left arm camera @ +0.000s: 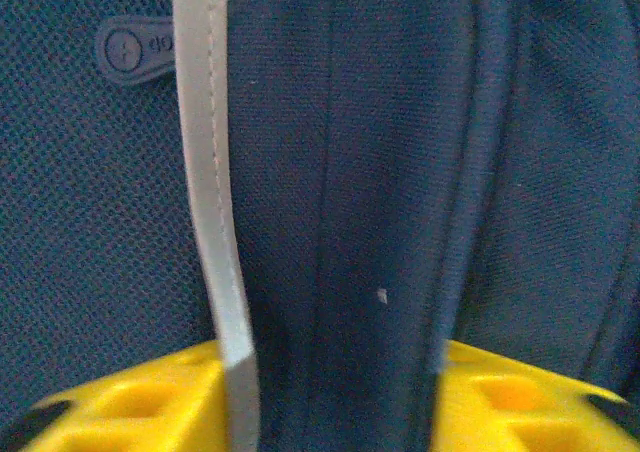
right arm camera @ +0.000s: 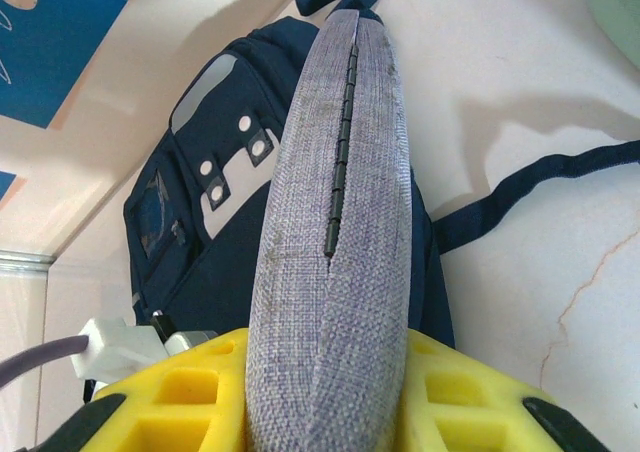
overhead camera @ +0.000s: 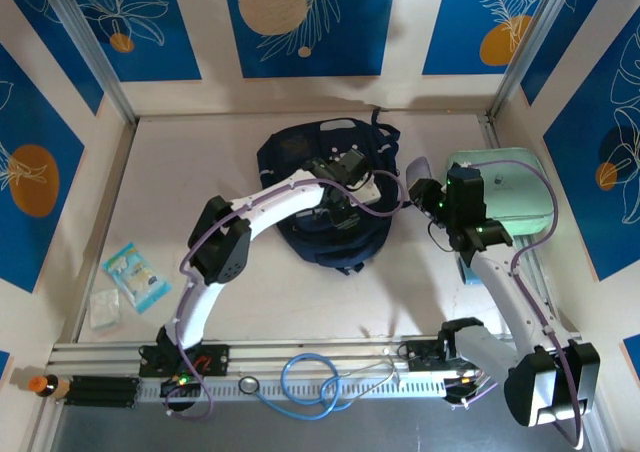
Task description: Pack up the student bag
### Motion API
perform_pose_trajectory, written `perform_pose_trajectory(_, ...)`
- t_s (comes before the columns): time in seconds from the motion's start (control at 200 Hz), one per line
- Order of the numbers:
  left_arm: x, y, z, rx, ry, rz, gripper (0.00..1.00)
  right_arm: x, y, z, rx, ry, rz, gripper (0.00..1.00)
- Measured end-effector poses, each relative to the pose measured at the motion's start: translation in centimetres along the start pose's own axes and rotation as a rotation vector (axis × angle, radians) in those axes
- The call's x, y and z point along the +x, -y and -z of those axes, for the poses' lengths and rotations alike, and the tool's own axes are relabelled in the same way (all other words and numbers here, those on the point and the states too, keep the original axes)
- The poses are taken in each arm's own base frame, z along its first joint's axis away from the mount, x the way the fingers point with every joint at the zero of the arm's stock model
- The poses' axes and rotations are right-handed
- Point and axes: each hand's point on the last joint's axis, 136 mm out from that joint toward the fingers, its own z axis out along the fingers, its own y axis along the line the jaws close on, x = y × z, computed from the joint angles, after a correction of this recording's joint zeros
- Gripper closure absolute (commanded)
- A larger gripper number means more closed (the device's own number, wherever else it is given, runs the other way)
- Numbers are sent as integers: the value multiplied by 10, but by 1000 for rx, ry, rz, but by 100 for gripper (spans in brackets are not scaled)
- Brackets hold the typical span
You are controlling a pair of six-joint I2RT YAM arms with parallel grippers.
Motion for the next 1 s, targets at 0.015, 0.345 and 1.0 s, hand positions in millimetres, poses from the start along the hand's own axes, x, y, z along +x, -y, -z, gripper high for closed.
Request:
perform_pose_trajectory(0.015, -1, 0, 0, -4, 0, -7, 67, 0, 0, 0, 0, 1, 0, 75)
perform_pose_trajectory(0.345, -16, -4, 21, 21, 113, 90, 98, -5, 3, 11, -23, 27, -26, 74)
perform_pose_trajectory(1.0, -53, -81, 132, -106, 508, 376, 100, 62, -33, -10, -188, -221, -25, 75)
